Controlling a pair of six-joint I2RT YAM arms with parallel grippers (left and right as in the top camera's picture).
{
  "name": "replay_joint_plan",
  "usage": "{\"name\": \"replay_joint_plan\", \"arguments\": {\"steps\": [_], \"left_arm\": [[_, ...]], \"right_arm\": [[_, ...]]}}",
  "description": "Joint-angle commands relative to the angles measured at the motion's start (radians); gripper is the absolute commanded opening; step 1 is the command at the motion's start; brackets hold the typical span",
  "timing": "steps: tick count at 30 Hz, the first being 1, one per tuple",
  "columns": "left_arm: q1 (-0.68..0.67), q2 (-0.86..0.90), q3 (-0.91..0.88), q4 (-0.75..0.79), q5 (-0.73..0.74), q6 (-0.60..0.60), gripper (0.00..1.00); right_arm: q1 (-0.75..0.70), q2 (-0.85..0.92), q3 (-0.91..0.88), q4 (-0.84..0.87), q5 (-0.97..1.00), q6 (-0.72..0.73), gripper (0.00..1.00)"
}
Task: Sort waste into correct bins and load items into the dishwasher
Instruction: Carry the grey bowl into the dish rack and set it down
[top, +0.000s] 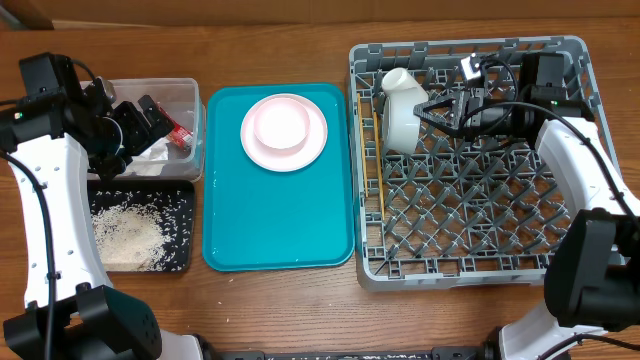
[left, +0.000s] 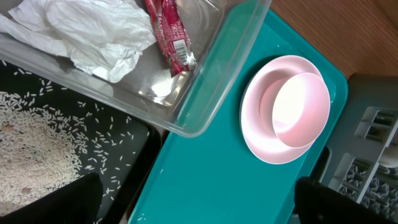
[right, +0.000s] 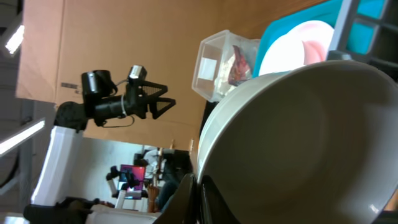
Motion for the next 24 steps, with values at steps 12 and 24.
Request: {"name": "replay_joint_plan", "arguments": {"steps": [12, 24], "left_arm": [[-0.002, -0.024, 0.017, 0.001, -0.003, 0.022, 1.00], [-0.002, -0.023, 0.017, 0.001, -0.003, 0.022, 1.00]], "right_arm": [[-0.013, 0.003, -0.124, 0.043, 0.107, -0.012, 0.04], [-0.167, 0.003, -0.126, 0.026, 0.107, -0.007, 0.34]]}}
